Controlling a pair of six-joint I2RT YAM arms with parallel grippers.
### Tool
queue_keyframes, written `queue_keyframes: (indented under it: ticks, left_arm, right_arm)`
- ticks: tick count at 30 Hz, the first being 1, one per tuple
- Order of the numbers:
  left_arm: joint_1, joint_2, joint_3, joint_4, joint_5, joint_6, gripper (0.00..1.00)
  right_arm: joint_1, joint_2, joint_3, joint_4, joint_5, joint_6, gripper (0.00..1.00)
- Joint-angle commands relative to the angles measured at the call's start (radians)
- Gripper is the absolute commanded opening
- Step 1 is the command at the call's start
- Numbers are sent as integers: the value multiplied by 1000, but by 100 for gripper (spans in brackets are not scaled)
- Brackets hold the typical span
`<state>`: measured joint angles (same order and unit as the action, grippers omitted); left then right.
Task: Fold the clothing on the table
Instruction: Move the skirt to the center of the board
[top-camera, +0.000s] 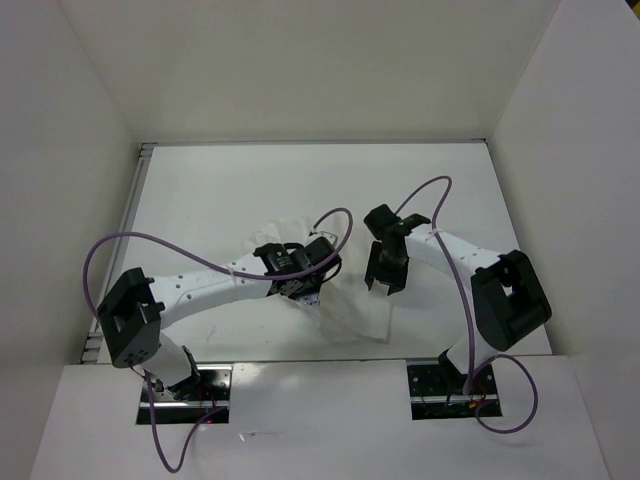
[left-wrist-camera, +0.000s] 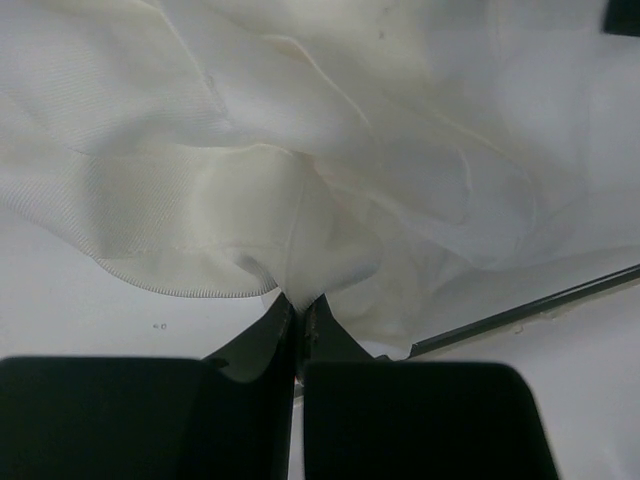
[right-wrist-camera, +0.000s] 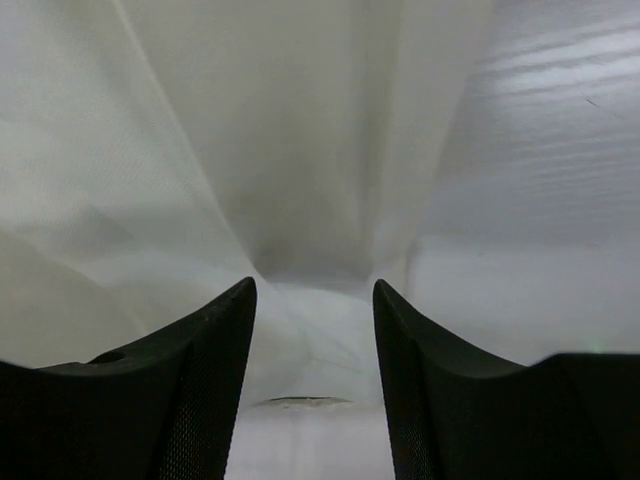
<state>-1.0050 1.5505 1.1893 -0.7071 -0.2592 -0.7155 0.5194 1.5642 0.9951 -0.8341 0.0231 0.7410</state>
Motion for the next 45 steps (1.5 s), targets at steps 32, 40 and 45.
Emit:
queue_keyframes:
  ticks: [32, 40, 45]
  left_arm:
    - [352, -49, 185, 17, 66, 260, 0]
    - [394, -138, 176, 17, 228, 283, 0]
    - [404, -335, 176, 8, 466, 304, 1]
  right_arm:
    - [21, -138, 440, -94, 143, 24, 0]
    - [21, -286, 513, -123, 72, 17, 0]
    - [30, -384, 563, -145, -61, -22, 0]
